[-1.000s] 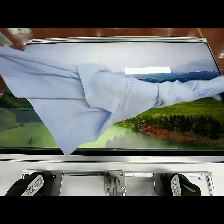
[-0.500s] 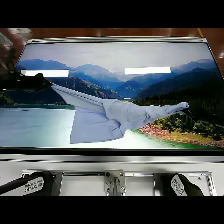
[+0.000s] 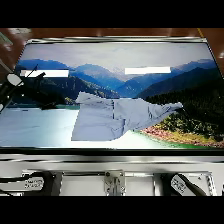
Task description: Fold the shirts.
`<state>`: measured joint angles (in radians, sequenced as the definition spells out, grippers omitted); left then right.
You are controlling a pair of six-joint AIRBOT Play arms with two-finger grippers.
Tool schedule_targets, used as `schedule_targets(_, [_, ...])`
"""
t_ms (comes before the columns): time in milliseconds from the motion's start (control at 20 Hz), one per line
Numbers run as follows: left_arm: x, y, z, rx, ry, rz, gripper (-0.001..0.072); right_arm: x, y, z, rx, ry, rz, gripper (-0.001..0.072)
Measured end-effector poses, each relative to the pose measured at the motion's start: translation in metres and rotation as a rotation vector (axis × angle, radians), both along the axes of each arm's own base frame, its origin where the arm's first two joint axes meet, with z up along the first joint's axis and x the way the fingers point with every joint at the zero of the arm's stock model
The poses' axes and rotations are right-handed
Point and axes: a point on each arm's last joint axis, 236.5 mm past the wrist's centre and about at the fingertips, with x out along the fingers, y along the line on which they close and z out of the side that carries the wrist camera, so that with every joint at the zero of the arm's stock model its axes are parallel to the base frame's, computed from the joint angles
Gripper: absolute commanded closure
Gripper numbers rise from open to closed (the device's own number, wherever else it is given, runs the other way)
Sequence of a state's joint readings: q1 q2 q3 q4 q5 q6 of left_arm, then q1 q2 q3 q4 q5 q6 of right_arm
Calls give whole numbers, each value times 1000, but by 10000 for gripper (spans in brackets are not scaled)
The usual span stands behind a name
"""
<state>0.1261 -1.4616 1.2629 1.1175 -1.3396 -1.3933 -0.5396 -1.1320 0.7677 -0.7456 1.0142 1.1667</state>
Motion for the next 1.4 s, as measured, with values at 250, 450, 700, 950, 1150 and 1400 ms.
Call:
schedule_targets(250, [-106,38,-4,-28,235,43,39,-21,10,-12,-7,71,95,650])
schedule_targets(450, [-158,11,-42,-150,294,145,40,-28,12,-15,-11,96,124,650])
schedule_targets(700, [-157,-29,-82,-281,242,292,42,-31,13,-16,-12,107,133,650])
schedule_targets(950, [-142,-49,-98,-322,201,344,44,-32,13,-17,-9,112,132,650])
schedule_targets(1150, [-133,-61,-110,-329,186,368,516,-32,13,-17,-3,117,125,650])
schedule_targets(1400, [-109,-67,-107,-349,124,384,668,-34,16,-16,10,128,128,650])
